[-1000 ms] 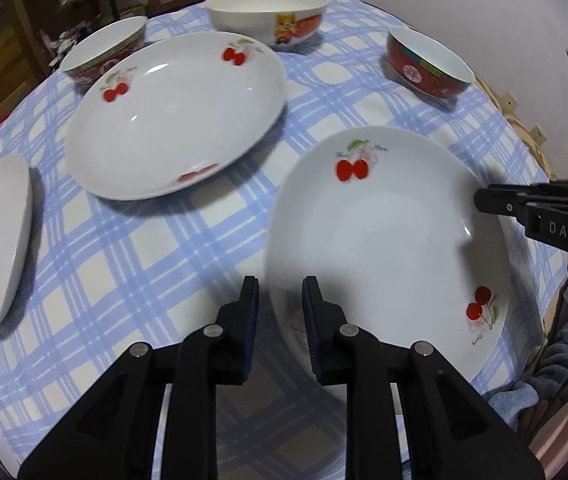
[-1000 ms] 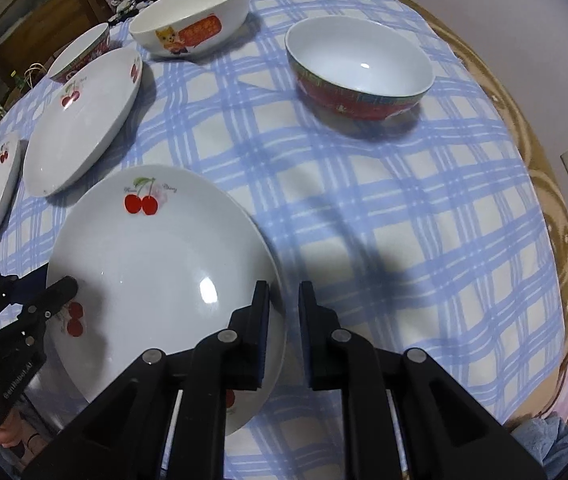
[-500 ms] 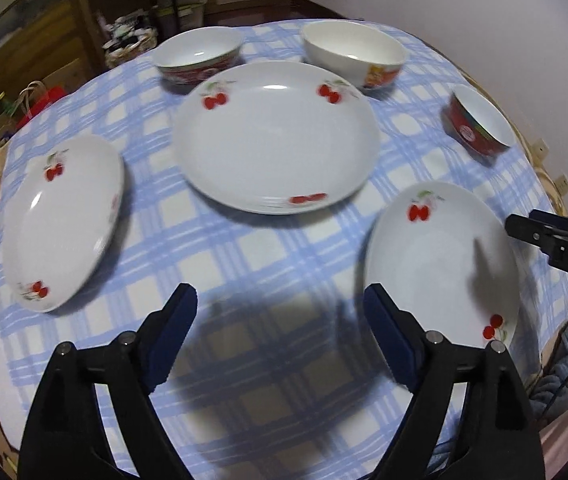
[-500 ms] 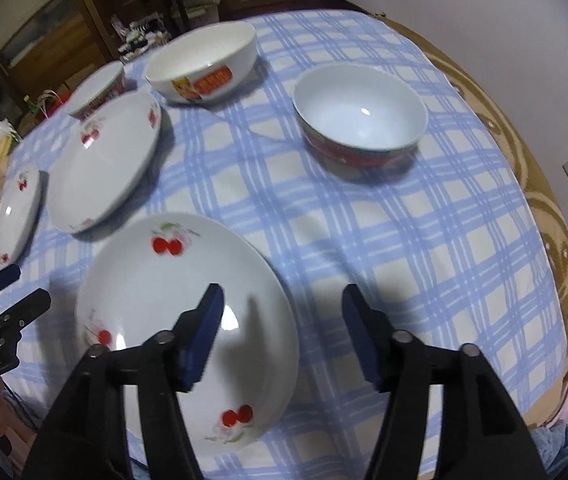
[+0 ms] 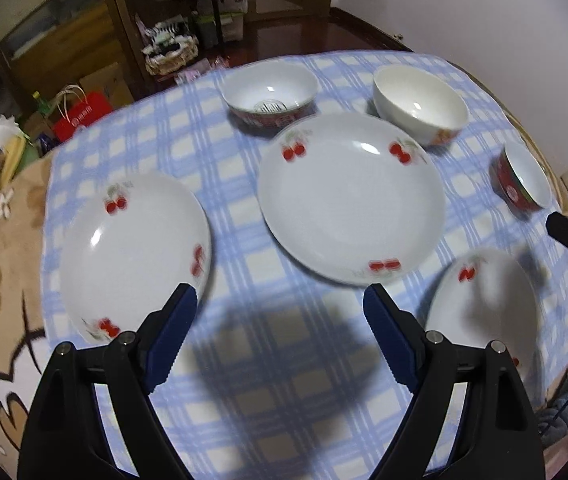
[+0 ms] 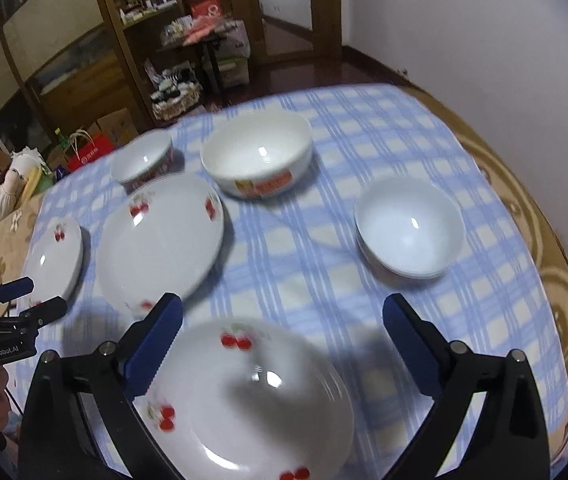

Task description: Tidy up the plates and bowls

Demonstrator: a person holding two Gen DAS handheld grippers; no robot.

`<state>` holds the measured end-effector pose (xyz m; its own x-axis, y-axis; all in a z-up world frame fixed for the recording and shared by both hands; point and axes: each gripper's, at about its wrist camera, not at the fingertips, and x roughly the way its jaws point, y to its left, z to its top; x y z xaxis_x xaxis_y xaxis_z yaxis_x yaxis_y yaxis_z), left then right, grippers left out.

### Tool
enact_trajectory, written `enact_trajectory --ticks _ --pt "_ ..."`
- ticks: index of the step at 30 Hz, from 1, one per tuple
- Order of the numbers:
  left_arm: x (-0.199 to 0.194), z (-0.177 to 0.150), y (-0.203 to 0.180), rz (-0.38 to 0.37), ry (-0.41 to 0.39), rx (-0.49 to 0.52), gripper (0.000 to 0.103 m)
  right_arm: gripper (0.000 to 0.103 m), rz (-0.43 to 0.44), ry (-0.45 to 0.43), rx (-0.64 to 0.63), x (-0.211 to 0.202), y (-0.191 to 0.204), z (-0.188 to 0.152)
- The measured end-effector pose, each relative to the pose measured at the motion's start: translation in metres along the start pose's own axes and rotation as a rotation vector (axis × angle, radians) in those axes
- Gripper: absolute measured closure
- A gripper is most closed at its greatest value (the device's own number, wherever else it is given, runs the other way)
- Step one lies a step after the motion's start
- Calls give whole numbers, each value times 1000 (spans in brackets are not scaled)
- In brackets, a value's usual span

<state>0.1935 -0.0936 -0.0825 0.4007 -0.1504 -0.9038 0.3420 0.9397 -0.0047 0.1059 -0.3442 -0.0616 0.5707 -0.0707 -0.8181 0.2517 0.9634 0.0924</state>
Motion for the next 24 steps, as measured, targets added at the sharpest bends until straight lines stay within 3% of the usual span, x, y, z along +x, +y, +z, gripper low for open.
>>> enact_trajectory --ticks 12,24 --pt "10 41 28 32 -4 -31 18 0 26 -76 18 15 32 56" --pt "36 63 39 -19 -51 -66 18 0 31 -45 1 52 42 59"
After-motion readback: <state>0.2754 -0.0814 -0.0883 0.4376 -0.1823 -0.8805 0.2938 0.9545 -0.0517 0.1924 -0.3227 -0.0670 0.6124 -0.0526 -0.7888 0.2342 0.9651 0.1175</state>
